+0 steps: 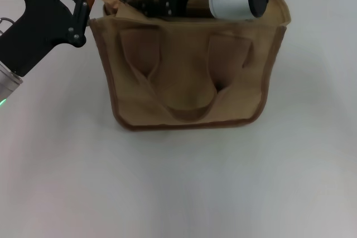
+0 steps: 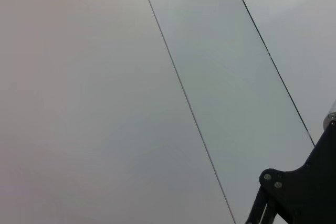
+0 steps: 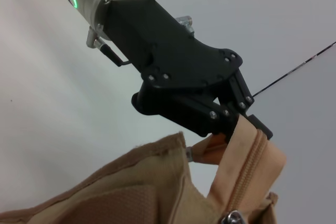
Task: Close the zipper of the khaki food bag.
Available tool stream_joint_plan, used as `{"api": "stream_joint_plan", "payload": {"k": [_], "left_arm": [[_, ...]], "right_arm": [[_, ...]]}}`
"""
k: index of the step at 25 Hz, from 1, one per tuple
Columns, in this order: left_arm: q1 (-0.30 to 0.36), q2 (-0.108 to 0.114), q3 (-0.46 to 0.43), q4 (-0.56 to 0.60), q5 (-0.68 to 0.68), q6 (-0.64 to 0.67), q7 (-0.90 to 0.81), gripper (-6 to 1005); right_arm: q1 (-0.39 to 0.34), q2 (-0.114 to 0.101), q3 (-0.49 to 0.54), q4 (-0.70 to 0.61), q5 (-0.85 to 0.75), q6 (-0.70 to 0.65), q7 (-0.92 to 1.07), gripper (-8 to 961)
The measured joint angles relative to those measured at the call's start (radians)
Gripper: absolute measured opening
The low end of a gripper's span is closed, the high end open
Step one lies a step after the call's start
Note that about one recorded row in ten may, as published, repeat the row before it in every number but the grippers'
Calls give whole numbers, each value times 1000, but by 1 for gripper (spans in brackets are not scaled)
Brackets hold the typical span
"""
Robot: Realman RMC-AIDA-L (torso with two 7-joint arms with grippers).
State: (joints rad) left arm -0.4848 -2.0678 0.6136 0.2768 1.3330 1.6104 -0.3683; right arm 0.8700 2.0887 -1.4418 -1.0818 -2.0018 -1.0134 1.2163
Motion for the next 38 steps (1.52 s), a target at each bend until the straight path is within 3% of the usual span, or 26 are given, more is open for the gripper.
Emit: {"api": "stream_joint_plan", "payload": {"k": [2, 7, 12, 27, 38], "left_arm": [[0, 0, 0, 2, 0, 0, -12, 17], [-1, 0, 0, 4, 0, 4, -23, 17], [-1, 0, 0, 6, 1, 1, -23, 17], [9, 3, -1, 7, 3, -23, -14, 18], [9, 0, 9, 7, 4, -8, -22, 18]], "right_arm": [[-3, 0, 0, -4, 0, 0, 0, 676], [-3, 1, -1, -4, 0, -3, 0, 445], [-3, 1, -13, -7, 0, -1, 0, 284], [-56, 1, -14, -101, -7, -11, 6, 271], [-51, -1, -24, -92, -18, -3, 3, 254]]}}
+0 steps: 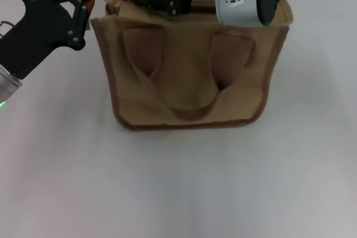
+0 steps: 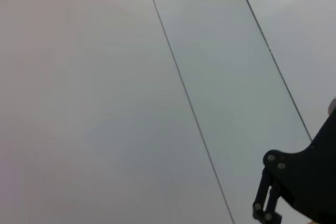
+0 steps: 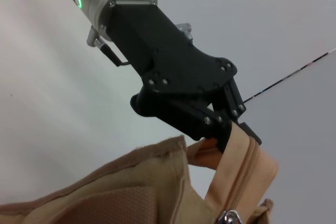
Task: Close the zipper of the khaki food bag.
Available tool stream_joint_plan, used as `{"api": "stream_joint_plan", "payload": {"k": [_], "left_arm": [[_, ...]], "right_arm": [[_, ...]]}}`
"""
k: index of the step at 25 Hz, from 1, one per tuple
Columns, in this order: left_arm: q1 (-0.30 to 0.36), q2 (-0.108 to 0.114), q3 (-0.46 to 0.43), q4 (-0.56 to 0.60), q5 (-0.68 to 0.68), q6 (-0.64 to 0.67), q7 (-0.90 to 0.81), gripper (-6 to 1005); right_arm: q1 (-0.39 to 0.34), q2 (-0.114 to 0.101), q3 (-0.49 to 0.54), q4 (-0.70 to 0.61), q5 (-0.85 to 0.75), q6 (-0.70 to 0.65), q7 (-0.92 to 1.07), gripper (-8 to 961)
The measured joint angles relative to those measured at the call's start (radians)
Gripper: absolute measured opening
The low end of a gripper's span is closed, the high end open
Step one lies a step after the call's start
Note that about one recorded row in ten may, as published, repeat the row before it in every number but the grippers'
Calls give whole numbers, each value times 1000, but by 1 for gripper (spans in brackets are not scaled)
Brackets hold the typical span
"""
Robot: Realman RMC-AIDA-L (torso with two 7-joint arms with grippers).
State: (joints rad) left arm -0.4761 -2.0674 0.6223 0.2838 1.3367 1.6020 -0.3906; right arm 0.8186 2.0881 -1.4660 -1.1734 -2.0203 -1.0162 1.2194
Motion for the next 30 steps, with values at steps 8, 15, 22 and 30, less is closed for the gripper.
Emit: {"api": "stream_joint_plan", "payload": {"k": [8, 15, 22, 30], "left_arm": [[-3, 0, 5, 0, 0, 24, -1, 18], [-6, 0, 15, 0, 0, 31, -1, 18], [-5, 0, 18, 0, -1, 33, -1, 18], [-5, 0, 15, 0, -4, 32, -1, 18]], "right_arm": [[7, -1, -31, 5, -6, 25, -1, 242], [13, 0, -68, 15, -19, 59, -1, 231], [14, 1, -74, 14, -20, 63, 4, 220], [10, 1, -73, 16, -19, 60, 5, 192]]}}
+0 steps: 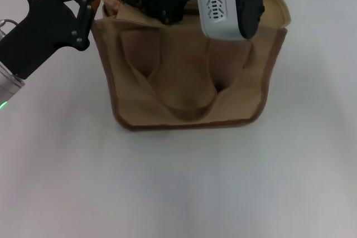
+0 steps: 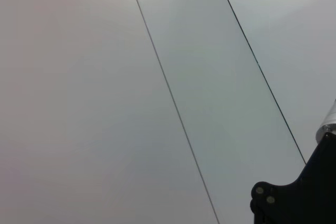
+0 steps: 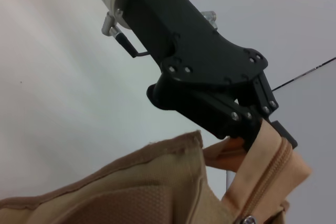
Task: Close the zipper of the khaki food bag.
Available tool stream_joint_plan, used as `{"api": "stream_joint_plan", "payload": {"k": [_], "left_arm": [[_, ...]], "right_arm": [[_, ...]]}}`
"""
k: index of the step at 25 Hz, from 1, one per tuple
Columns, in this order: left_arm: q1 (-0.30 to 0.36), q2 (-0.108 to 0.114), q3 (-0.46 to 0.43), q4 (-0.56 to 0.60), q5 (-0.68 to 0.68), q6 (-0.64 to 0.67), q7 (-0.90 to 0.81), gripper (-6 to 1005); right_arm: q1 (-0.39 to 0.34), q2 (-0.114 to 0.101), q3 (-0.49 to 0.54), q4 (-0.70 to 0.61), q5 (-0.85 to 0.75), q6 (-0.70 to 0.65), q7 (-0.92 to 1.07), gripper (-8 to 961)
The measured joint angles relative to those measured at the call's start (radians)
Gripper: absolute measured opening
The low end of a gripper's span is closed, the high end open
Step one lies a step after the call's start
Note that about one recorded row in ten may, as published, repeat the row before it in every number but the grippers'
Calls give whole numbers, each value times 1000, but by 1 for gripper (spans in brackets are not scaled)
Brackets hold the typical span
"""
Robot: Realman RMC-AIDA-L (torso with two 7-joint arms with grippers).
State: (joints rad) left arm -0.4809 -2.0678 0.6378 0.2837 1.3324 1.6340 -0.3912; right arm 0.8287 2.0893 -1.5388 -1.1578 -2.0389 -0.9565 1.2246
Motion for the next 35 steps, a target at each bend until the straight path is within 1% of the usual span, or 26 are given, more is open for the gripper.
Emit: {"api": "stream_joint_plan", "payload": {"k": [4, 9, 21, 28, 29, 35], "left_arm": [[4, 1, -2, 0, -4, 0, 0, 18], [6, 1, -4, 0, -4, 0, 5, 19], [8, 0, -6, -1, -5, 4, 0, 19], [3, 1, -7, 0, -7, 5, -3, 19], [3, 1, -7, 0, -7, 5, -3, 19], [0, 1, -7, 2, -7, 6, -23, 19]], "right_arm": [[-5, 0, 5, -2, 2, -3, 0, 155], [-10, 0, 6, -1, 9, -3, 0, 77], [-39, 0, 6, -11, 37, -5, -5, 26], [-73, 0, 6, -50, 50, -5, -7, -1], [-88, 0, 3, -68, 60, -7, -7, 3], [-122, 0, -2, -104, 64, -9, -7, 29]]}}
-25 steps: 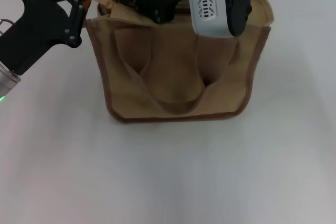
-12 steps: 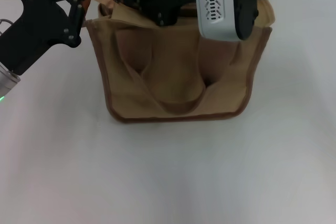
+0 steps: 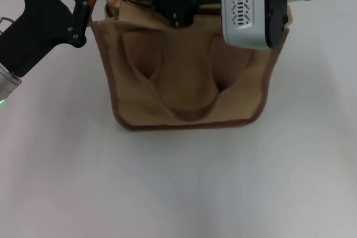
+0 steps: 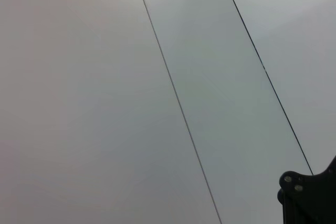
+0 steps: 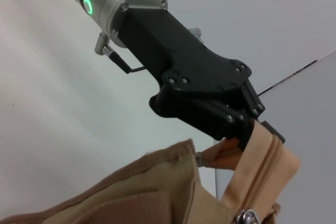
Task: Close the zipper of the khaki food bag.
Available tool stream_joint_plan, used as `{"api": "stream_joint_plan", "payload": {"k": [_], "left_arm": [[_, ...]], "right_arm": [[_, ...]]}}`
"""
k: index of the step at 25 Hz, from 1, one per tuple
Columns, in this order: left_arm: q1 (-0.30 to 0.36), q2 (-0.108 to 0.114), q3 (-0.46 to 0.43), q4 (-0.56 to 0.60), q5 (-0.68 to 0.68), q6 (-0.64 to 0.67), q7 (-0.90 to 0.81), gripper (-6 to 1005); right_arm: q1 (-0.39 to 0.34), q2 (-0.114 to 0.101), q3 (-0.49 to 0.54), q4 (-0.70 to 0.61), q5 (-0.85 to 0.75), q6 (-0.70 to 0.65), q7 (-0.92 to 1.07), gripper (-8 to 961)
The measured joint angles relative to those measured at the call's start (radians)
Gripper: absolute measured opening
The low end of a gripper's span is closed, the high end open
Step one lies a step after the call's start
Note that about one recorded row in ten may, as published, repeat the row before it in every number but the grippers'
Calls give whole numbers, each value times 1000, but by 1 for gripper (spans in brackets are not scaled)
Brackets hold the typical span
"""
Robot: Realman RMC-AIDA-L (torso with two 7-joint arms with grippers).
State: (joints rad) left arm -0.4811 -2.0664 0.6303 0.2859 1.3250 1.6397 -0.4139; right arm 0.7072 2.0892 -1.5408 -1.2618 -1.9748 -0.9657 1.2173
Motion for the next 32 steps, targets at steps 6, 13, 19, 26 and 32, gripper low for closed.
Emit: {"api": "stream_joint_plan", "payload": {"k": [6, 13, 19, 26, 32], "left_arm": [[-1, -1, 3, 9, 0, 11, -19, 19], [-2, -1, 8, 11, 0, 30, -37, 19], [-2, -1, 8, 11, 0, 38, -48, 19], [-6, -1, 8, 10, 1, 39, -53, 19], [-9, -1, 8, 12, 8, 65, -56, 20]], "right_arm": [[-12, 0, 4, -8, 1, -1, -1, 54], [-35, 0, 0, -35, 1, -1, -13, 84], [-51, 0, -4, -63, -4, -2, -13, 109], [-54, 0, -5, -78, -8, -19, -19, 250], [-55, 0, -13, -79, -3, 2, -39, 399]]}}
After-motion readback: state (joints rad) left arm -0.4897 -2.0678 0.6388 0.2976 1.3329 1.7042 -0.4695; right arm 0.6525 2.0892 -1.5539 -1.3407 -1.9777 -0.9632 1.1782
